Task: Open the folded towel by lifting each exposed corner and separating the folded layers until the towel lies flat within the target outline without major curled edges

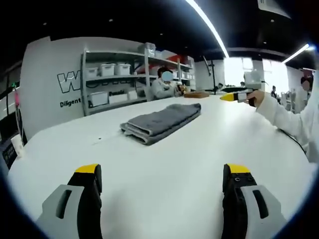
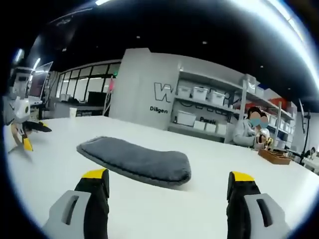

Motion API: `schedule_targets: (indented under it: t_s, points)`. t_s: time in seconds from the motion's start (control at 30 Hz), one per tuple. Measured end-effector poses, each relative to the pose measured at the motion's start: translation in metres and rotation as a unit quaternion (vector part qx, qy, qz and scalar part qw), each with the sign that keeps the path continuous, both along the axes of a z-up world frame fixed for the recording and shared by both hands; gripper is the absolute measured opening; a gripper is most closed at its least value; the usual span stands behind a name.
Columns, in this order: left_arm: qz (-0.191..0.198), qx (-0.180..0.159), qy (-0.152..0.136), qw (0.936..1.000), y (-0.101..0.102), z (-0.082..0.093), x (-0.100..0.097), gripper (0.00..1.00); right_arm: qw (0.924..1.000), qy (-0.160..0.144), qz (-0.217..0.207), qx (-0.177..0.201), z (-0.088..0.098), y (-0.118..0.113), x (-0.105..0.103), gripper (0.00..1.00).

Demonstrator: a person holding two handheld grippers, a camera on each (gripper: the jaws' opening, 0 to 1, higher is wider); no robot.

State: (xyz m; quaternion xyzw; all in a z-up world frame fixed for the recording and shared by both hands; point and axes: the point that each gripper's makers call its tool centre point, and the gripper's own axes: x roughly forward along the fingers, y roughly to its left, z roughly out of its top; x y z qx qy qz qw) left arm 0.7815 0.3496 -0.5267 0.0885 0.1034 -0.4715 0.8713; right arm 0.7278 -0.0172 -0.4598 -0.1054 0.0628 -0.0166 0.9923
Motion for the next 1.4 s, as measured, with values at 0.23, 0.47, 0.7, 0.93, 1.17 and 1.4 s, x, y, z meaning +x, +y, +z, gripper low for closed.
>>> schedule_targets:
  t_s: [0.23,0.47,0.7,0.93,1.17,1.4]
  points:
    - [-0.029,0.002,0.031,0.9991,-0.037,-0.002,0.031,0.97,0.9999,0.000,0.016,0.000,0.001,0.008,0.000,0.99]
    - [-0.036,-0.017,0.072,0.9966,-0.064,-0.015,0.070,0.90,0.9998,0.007,0.016,-0.004,-0.004,0.008,0.002,0.99]
    - [-0.035,0.007,0.055,0.9978,-0.075,-0.024,0.091,0.63,0.9998,0.003,0.020,0.001,-0.003,0.009,0.002,0.99]
    - [-0.047,0.015,0.052,0.9974,-0.082,-0.029,0.094,0.39,0.9997,0.002,0.023,0.008,-0.002,0.009,0.001,0.99]
    - [-0.061,0.021,0.039,0.9972,-0.085,-0.026,0.092,0.05,0.9996,0.001,0.025,0.014,-0.002,0.010,0.001,0.99]
    - [-0.051,0.034,0.046,0.9970,-0.073,-0.027,0.094,0.01,0.9997,0.007,0.020,0.013,-0.007,0.006,0.003,0.98]
